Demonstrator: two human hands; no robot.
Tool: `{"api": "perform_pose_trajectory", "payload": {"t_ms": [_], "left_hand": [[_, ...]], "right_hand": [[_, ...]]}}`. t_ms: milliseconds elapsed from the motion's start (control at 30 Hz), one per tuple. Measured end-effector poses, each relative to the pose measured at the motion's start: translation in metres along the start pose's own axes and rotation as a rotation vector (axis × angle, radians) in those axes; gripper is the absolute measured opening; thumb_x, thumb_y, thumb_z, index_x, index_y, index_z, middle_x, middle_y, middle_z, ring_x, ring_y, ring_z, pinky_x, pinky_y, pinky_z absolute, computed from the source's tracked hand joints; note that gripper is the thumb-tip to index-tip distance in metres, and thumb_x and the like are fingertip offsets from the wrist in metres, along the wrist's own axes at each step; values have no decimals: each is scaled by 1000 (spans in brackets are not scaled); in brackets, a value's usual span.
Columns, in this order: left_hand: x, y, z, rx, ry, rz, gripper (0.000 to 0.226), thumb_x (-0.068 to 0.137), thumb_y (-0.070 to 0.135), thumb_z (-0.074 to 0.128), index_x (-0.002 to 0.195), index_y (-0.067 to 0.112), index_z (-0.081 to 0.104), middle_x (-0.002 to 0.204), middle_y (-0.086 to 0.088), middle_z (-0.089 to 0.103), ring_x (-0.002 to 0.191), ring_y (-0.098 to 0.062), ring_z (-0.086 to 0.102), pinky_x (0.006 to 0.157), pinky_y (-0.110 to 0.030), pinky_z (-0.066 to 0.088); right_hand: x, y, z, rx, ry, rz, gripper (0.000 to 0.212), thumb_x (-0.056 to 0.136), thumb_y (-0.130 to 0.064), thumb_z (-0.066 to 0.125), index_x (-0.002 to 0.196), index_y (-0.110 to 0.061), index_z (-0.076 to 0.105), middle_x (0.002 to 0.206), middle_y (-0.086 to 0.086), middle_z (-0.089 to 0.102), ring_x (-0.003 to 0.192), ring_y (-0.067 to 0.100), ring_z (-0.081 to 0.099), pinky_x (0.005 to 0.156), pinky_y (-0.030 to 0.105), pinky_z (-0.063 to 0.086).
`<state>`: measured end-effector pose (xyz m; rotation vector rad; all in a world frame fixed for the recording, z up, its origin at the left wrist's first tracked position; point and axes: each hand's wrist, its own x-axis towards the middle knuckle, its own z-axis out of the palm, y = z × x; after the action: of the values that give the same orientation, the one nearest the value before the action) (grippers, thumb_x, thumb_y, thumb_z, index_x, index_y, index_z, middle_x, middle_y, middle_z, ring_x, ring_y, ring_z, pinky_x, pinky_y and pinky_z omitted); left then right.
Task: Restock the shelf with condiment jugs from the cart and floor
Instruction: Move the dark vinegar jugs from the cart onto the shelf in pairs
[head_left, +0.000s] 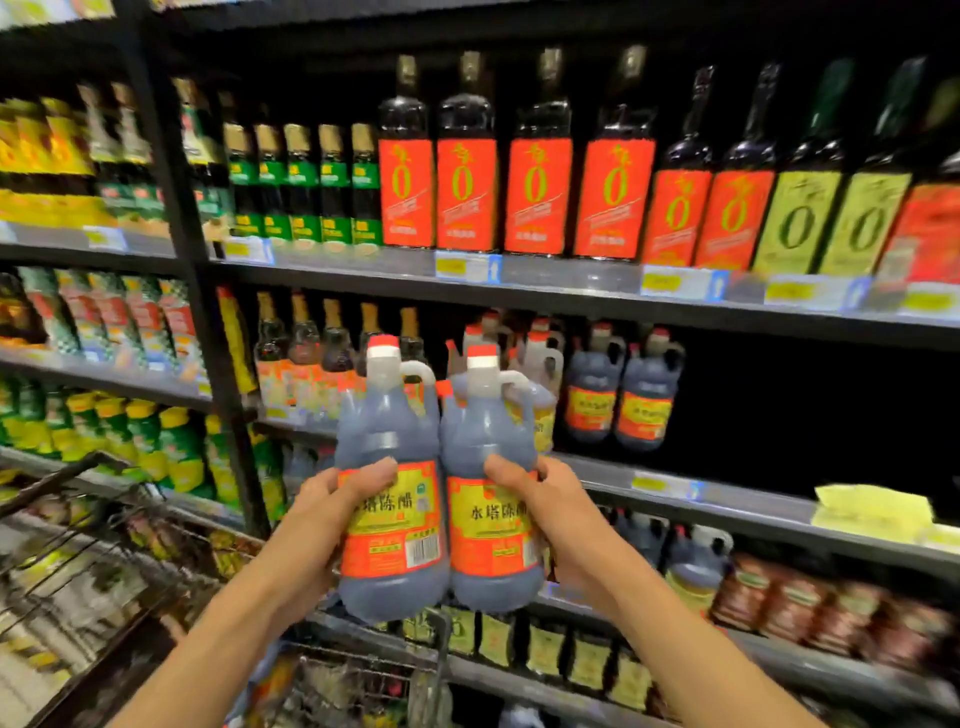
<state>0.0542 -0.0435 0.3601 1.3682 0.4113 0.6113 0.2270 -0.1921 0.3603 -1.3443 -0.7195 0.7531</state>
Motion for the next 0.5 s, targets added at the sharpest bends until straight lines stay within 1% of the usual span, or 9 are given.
{"api": "perform_pose_trajectory", "payload": {"t_ms": [67,133,167,233,300,333,400,500], "left_hand": [[11,-3,30,27,-86,-31,90,34,62,93,103,7,75,105,-21,75,92,-37,74,82,-46,60],[23,-7,62,23,-171,-57,76,45,55,88,103,8,74,104,-18,76,91,-34,75,79,-42,61],[28,-9,79,13,-203,-72,69,48,52,84,101,9,74,103,-18,76,89,-32,75,77,-40,62],[40,-17,110,2,-256,-108,58,56,48,83,97,9,75,103,-19,76,90,-32,75,81,-44,61],[53,-23,134,16,-297,-143,48,68,42,84,100,7,76,105,-18,76,94,-33,74,87,-46,59],[62,-27,143,30,-318,-157,48,71,43,83,103,7,76,106,-17,76,96,-32,74,89,-45,59],[80,-34,156,52,-354,-192,58,66,49,82,106,8,77,108,-16,76,99,-33,74,94,-47,57],[108,-44,173,67,-389,-220,65,60,54,83,106,9,77,109,-17,75,102,-36,73,97,-51,54]], "right_hand": [[-19,-3,-28,24,96,18,68,64,-49,86,114,-7,69,104,13,77,97,32,75,91,49,58],[-34,-4,-55,57,176,32,66,69,-49,86,115,-3,69,105,17,76,97,36,74,91,51,58],[-42,-5,-69,62,213,34,63,72,-49,81,114,-3,70,105,18,76,97,36,74,92,52,57],[-52,-7,-95,52,283,34,55,77,-48,75,113,-6,72,106,18,76,98,37,74,93,54,56],[-57,-12,-118,25,319,34,50,83,-46,71,112,-5,73,106,17,76,97,36,74,92,52,57],[-57,-13,-128,16,331,38,49,85,-45,70,113,-4,72,106,17,76,97,35,74,91,51,58],[-52,-16,-147,4,353,51,49,86,-44,70,113,-3,72,105,16,77,97,34,74,92,51,58],[-36,-16,-173,15,376,70,55,81,-47,74,113,-1,72,105,17,76,97,35,74,92,51,58]]}}
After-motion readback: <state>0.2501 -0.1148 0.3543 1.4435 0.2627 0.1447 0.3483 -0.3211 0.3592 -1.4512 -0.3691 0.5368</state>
